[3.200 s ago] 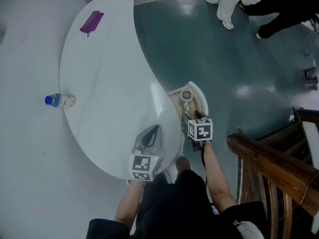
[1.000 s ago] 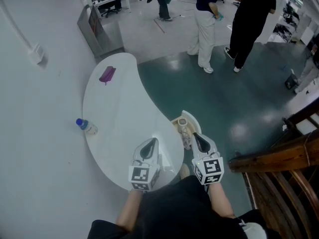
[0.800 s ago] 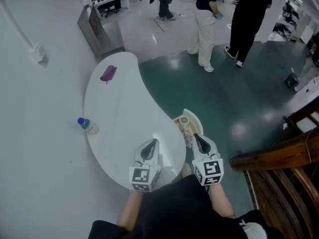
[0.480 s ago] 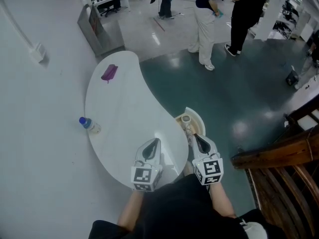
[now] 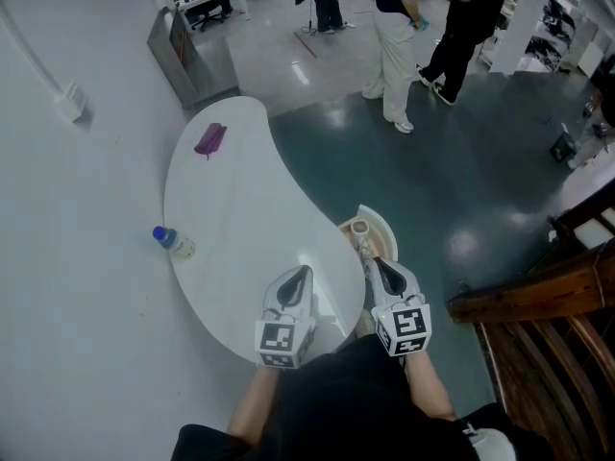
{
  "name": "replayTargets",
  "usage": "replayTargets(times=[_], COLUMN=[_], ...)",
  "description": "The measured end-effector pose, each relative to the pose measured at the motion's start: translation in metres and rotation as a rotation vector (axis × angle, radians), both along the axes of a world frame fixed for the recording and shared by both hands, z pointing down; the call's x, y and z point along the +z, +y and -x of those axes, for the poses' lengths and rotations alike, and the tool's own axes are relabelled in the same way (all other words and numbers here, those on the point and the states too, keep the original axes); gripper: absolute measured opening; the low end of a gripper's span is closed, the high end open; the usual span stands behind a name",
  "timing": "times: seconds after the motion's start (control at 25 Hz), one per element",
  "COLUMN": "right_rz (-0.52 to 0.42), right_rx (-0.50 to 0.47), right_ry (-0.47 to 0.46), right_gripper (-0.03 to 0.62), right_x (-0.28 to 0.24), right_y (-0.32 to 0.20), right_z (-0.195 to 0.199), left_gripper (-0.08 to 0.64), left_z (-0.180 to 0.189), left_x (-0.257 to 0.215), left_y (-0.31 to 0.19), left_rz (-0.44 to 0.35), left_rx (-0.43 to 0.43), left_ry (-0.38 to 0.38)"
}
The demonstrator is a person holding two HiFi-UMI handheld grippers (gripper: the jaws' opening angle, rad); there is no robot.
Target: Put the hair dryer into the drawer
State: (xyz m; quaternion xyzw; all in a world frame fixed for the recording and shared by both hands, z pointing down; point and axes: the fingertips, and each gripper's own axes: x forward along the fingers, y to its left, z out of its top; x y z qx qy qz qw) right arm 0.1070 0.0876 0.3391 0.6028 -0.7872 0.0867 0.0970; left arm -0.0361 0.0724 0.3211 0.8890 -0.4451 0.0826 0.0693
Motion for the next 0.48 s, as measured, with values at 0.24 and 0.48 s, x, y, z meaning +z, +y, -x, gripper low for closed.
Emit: replayTargets(times=[0.24, 0.48], right_rz=[-0.001, -0.005], right_rx=[-0.002, -0.007], right_ry=[0.006, 0.009], right_gripper=[0.005, 0.005], right_x=[0.001, 0.003], right_y=[-0.007, -0.012], right_z=[0.004, 0.005], left_gripper=[0.006, 0.006], left_z=[0.004, 0.005], left_x=[0.002, 0.002], left_y=[-0.006, -0.007], left_rz=[0.006, 0.004], left_rx=[-0.002, -0.004], left_ry=[0.000, -0.002])
